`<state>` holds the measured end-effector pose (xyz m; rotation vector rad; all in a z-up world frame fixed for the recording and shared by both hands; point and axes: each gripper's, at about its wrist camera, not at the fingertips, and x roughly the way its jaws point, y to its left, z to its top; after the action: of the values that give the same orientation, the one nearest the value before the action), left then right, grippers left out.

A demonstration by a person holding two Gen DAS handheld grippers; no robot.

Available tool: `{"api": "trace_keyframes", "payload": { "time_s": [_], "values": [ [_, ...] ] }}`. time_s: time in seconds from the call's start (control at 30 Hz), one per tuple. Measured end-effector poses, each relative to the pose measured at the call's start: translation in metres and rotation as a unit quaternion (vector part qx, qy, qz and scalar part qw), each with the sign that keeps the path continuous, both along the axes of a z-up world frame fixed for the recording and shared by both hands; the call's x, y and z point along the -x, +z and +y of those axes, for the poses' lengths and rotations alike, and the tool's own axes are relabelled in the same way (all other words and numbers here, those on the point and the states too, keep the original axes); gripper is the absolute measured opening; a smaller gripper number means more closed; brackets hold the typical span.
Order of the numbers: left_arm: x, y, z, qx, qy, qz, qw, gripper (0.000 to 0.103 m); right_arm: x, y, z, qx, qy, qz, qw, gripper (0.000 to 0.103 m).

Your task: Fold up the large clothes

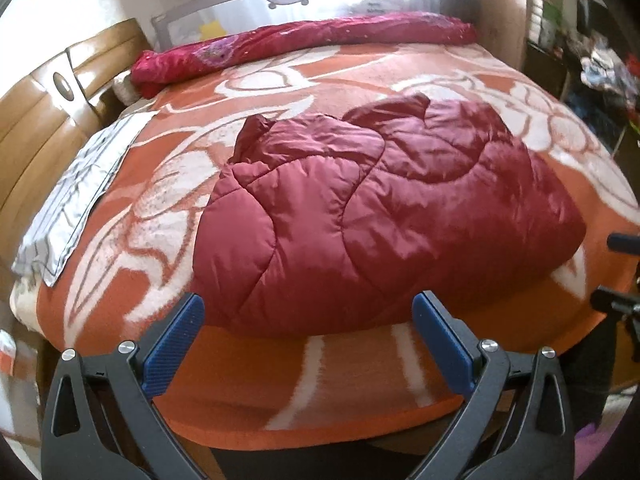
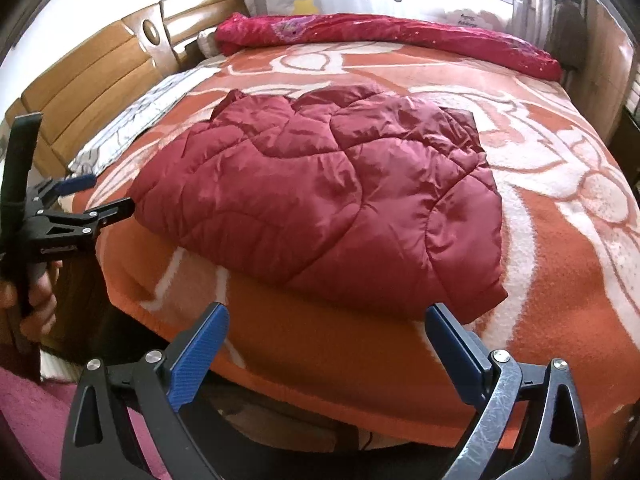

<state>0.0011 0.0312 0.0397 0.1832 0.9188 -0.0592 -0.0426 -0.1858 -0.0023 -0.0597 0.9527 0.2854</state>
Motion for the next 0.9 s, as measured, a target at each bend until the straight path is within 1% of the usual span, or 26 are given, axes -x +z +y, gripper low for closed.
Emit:
{"api": "trace_keyframes", "payload": {
  "time_s": [0.17, 0.27, 0.4, 0.47, 0.67, 0.9],
  "values": [
    [0.000, 0.003, -0.004, 0.012, 0.012, -0.007, 0.9998, 0.103, -0.005, 0.004, 0.003, -0.018, -0.013, -0.016, 1.000, 0.100],
    [-0.001, 0.001, -0.007, 0.013, 0.023, -0.010, 0.9996, 0.103, -0.011, 0.003, 0.001, -0.031, -0.032, -0.027, 0.999, 0.100],
    [-0.008, -0.006, -0.012, 0.020, 0.028, 0.000, 0.9994, 0.103, -0.023, 0.001, 0.001, -0.044, -0.058, -0.040, 0.997, 0.100],
    [-0.012, -0.007, -0.014, 0.019, 0.031, -0.002, 0.9993, 0.103, -0.029, 0.000, 0.002, -0.046, -0.065, -0.048, 0.996, 0.100],
    [-0.023, -0.009, -0.024, 0.019, 0.038, -0.014, 0.9990, 0.103, -0.045, -0.007, 0.012, -0.030, -0.082, -0.061, 0.994, 0.100],
    [-0.029, -0.025, -0.034, 0.025, 0.038, 0.004, 0.9990, 0.103, -0.054, -0.021, 0.018, -0.014, -0.089, -0.056, 0.994, 0.100]
  ]
}}
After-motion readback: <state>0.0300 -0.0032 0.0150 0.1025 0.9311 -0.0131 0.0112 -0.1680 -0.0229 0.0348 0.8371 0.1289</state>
